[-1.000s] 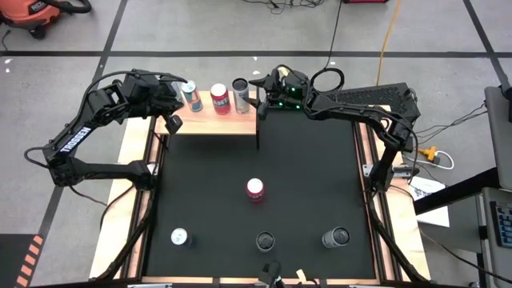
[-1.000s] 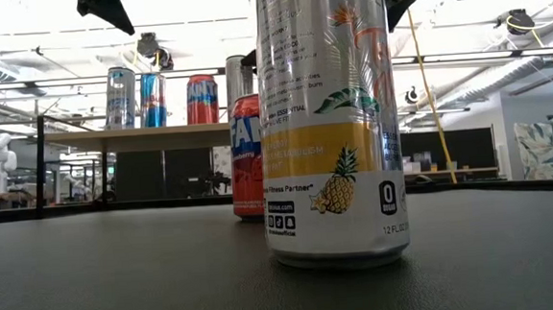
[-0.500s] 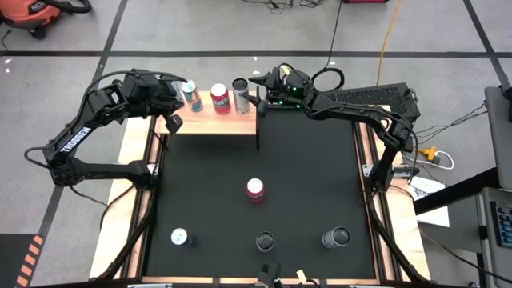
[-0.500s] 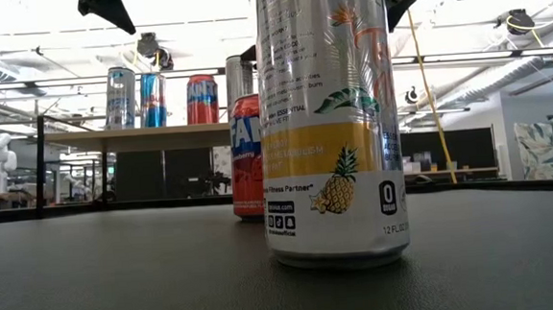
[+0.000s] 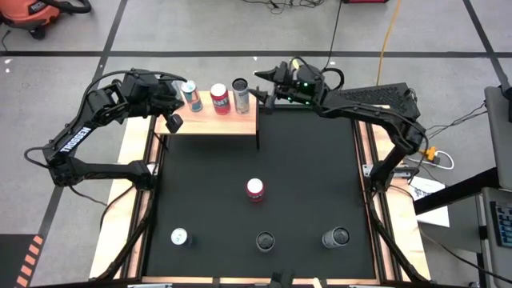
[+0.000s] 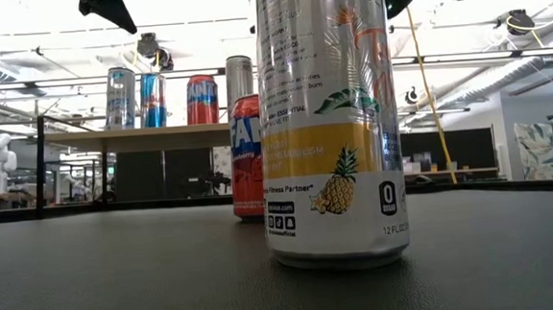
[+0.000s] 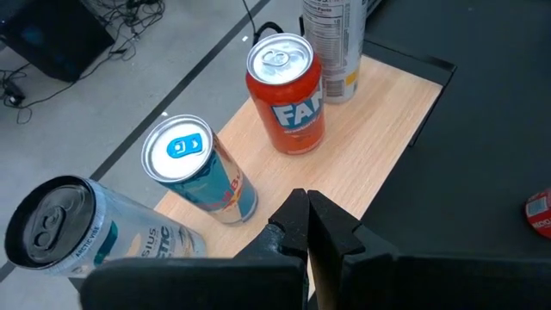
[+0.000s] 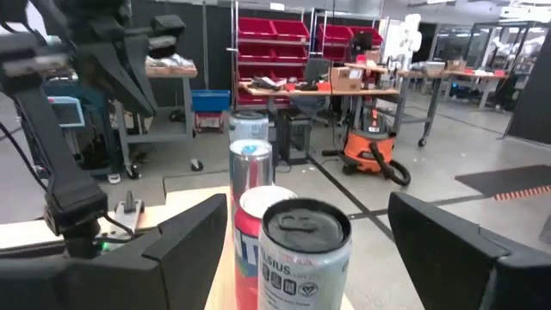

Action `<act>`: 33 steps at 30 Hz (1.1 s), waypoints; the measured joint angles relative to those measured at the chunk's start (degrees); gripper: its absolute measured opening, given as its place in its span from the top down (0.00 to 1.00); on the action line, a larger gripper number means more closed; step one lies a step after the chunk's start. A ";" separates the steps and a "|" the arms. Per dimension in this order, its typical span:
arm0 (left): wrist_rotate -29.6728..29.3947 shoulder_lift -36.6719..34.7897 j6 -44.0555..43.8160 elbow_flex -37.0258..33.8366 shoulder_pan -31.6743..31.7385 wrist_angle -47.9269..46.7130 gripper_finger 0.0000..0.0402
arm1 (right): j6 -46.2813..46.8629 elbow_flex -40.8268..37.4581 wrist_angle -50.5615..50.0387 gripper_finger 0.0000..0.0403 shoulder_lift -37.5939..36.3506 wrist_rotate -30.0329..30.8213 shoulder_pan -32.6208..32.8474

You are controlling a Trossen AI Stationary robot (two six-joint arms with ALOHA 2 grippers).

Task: Place canned beverage on shelf
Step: Put the top white-yellow soda can on the shelf

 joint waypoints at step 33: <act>0.00 0.00 -0.35 -0.02 0.00 -0.92 1.00 | -0.84 -0.07 4.93 0.12 6.79 3.52 -0.99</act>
